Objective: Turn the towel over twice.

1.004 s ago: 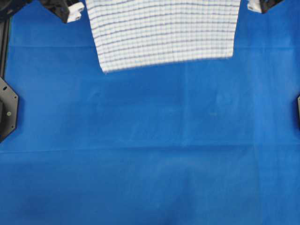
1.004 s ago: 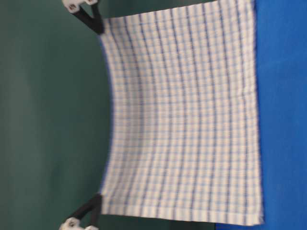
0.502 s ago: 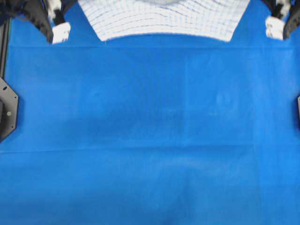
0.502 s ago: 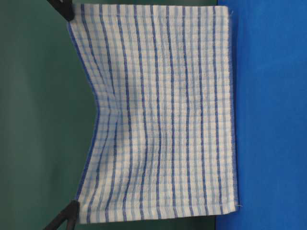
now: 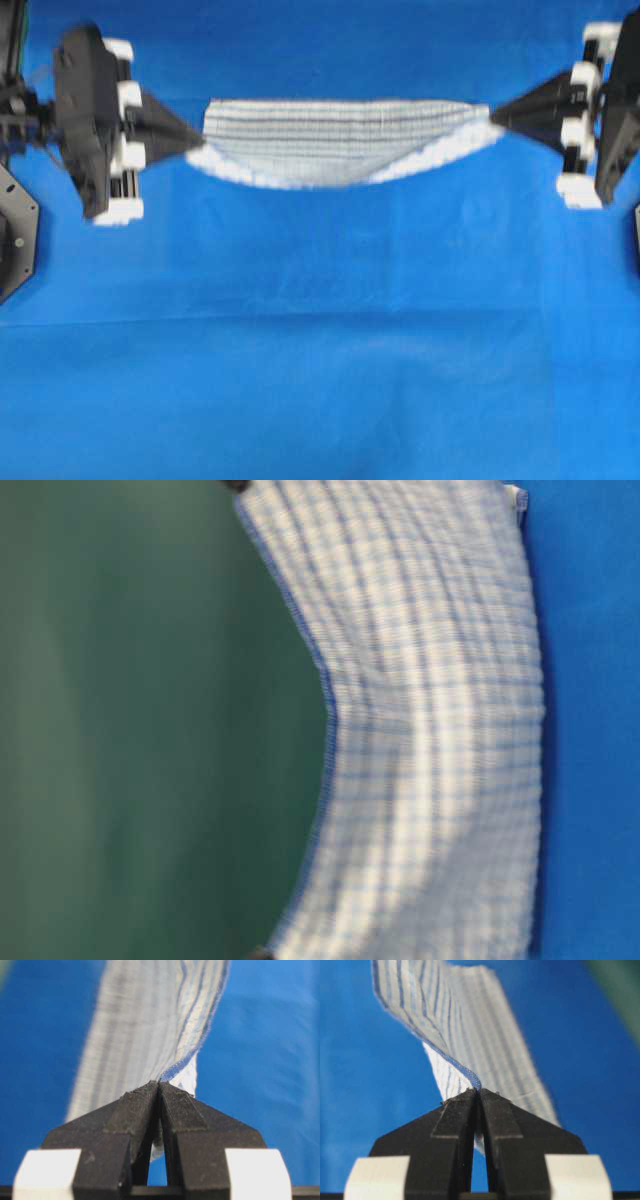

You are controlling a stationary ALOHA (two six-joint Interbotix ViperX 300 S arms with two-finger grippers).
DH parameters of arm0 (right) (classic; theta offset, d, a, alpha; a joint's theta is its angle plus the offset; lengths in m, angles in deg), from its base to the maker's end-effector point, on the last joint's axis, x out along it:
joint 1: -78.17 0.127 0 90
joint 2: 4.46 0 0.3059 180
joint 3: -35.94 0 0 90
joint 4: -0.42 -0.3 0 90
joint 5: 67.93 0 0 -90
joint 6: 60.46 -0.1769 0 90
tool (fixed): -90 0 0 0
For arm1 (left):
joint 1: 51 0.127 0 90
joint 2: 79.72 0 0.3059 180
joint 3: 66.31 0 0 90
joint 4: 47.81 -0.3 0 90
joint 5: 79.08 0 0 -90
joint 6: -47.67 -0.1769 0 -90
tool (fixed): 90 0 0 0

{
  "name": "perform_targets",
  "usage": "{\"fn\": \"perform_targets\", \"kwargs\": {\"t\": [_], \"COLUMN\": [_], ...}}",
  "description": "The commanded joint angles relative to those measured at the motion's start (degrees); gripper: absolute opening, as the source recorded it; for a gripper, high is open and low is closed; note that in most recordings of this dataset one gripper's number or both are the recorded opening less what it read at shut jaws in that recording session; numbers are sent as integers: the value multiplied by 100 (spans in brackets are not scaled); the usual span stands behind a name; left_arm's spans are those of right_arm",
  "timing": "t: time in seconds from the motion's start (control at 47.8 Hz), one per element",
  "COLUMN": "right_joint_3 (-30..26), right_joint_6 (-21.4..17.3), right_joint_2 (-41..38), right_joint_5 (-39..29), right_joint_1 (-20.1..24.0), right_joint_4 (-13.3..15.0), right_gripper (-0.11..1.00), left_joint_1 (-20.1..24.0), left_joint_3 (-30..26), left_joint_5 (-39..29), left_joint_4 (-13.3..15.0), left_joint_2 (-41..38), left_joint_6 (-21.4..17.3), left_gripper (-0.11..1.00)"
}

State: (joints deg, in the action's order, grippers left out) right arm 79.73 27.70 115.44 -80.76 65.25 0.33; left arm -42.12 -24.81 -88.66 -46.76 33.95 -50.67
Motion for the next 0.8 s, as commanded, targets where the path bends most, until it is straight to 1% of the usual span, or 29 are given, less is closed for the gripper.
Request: {"fn": "perform_targets", "kwargs": {"t": [0.0,0.209,0.335,0.523,0.628,0.774], "right_joint_3": [9,220,325,360,360,360], "right_joint_6": [-114,-571,-879,-1195,-1336,-1573], "right_joint_2": [-18,-352,-712,-1248,-1477,-1731], "right_joint_5": [18,88,255,527,668,896], "right_joint_1": [325,1160,1573,2136,2408,2716], "right_joint_4": [-18,-26,-18,-18,-18,-18], "right_gripper": [5,5,5,5,5,5], "left_joint_1": [-404,-940,-1222,-1670,-1916,-2188], "left_joint_3": [44,255,299,343,334,299], "left_joint_5": [9,35,246,782,914,949], "left_joint_4": [18,18,18,18,26,26], "left_joint_2": [-62,-422,-782,-1380,-1591,-1775], "left_joint_6": [123,642,958,1090,1125,1292], "left_gripper": [1,1,1,1,1,1]}}
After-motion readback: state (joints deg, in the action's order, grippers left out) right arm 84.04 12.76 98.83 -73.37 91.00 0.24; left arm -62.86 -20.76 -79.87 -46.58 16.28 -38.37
